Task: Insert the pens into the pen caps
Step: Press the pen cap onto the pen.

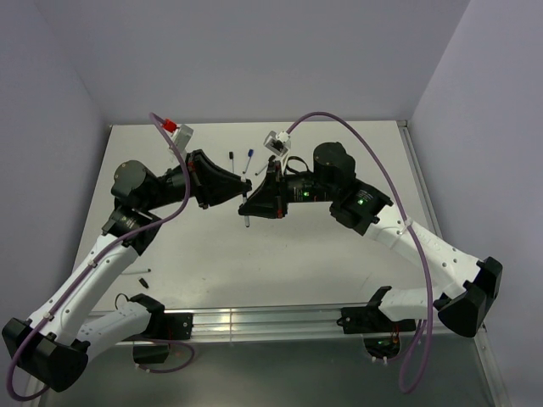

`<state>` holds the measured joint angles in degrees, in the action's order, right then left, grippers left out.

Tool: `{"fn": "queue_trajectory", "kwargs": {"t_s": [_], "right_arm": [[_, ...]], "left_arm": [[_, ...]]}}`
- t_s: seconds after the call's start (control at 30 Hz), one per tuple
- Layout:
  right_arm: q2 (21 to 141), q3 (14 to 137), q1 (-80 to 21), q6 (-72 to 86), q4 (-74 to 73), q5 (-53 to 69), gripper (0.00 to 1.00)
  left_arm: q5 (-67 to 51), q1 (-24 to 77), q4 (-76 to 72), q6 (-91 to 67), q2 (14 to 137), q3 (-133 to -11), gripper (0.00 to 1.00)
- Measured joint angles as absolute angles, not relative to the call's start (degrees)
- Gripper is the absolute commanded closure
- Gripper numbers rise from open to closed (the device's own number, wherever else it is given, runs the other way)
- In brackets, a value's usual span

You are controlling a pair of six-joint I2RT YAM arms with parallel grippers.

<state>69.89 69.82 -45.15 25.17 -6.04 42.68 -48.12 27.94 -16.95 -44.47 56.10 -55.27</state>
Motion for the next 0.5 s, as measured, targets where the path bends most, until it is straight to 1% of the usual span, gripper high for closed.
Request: {"fn": "queue_trajectory", "kwargs": {"t_s": [0.1,0.17,0.2,0.23,0.27,0.3,0.37,0.4,0.5], "right_arm": [[69.9,70.1,-45.1,24.8,-6.7,42.3,0.86],[69.9,70.3,-45.1,24.6,-6.8,41.8,0.82],[69.9,70.3,-45.1,24.6,-6.9,41.6,0.78],[69.9,70.4,-45.1,24.6,-7.0,41.2,0.72],[69.9,70.4,-45.1,24.5,-7.0,40.8,0.69],[69.9,70.4,-45.1,24.4,-7.2,40.4,0.63],[69.9,70.5,-45.1,24.4,-7.8,39.6,0.59],[69.9,70.5,-45.1,24.3,-8.1,39.3,0.56],[69.9,70.5,-45.1,24.1,-8.4,38.4,0.51]], "left_arm": [[-47.9,27.9,-17.1,-44.7,56.1,-55.3,1.00],[-47.3,27.9,-17.1,-44.7,56.1,-55.3,1.00],[-46.9,27.9,-17.1,-44.7,56.1,-55.3,1.00],[-46.4,27.9,-17.1,-44.7,56.1,-55.3,1.00],[-45.9,27.9,-17.1,-44.7,56.1,-55.3,1.00],[-45.2,27.9,-17.1,-44.7,56.1,-55.3,1.00],[-43.8,27.9,-17.2,-44.6,56.1,-55.3,1.00],[-43.1,27.9,-17.2,-44.6,56.1,-55.3,1.00],[-41.4,27.9,-17.3,-44.6,56.1,-55.3,1.00]]}}
